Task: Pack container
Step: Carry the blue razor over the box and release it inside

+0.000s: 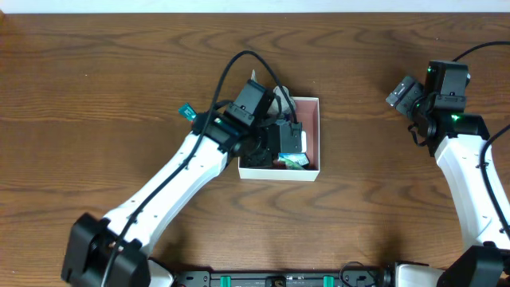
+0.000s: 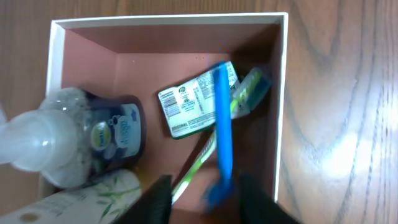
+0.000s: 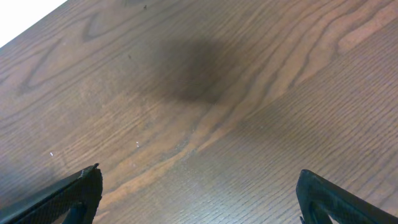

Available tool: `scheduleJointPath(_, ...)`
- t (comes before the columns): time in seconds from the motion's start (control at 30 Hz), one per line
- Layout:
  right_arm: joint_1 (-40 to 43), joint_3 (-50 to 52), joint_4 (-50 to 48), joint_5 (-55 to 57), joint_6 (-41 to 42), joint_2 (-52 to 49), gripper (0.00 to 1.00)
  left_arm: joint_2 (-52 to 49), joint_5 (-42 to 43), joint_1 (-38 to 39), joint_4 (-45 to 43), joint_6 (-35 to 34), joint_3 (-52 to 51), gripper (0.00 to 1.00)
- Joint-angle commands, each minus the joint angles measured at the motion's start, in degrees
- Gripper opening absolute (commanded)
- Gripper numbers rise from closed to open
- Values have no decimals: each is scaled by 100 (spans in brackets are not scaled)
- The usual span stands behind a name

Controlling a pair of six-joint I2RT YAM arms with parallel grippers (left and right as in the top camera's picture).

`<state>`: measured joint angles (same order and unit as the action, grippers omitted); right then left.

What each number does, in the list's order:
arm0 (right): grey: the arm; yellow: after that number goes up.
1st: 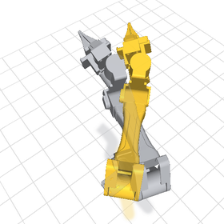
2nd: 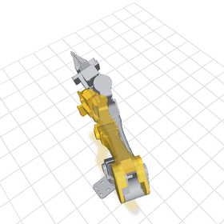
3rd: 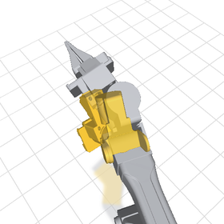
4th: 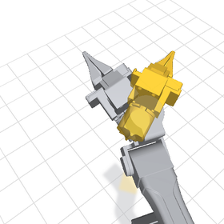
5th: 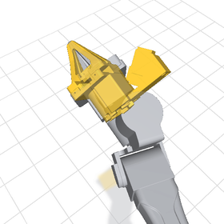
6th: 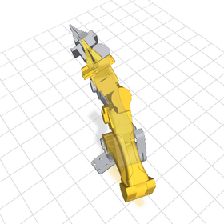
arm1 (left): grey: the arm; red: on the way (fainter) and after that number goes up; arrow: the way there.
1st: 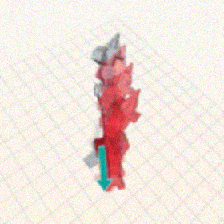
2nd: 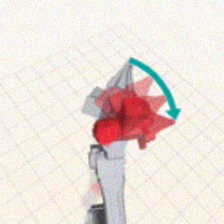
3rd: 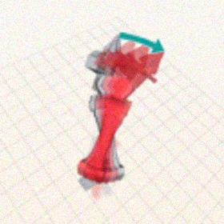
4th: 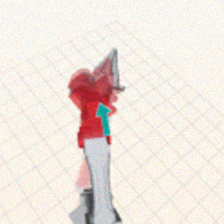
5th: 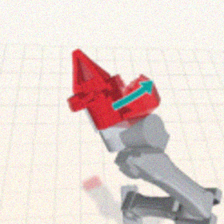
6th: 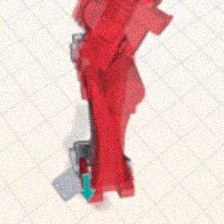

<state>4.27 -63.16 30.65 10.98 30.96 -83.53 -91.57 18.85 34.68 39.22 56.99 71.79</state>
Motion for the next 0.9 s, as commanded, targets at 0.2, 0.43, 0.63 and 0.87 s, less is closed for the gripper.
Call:
scheduleJointPath(0.2, 37, -37, 2, 74, -15, -2, 99, 308, 417, 122, -184, 76, 57, 48)
scheduleJointPath(0.43, 37, -37, 4, 76, -15, -2, 99, 1502, 817, 407, -151, -1292, 57, 50)
scheduleJointPath(0.63, 37, -37, 2, 76, -15, -2, 99, 2472, 704, 448, 450, -2422, 57, 80)
scheduleJointPath(0.87, 37, -37, 2, 76, -13, -2, 99, 2693, -1300, -136, 1134, -4157, 55, 86)
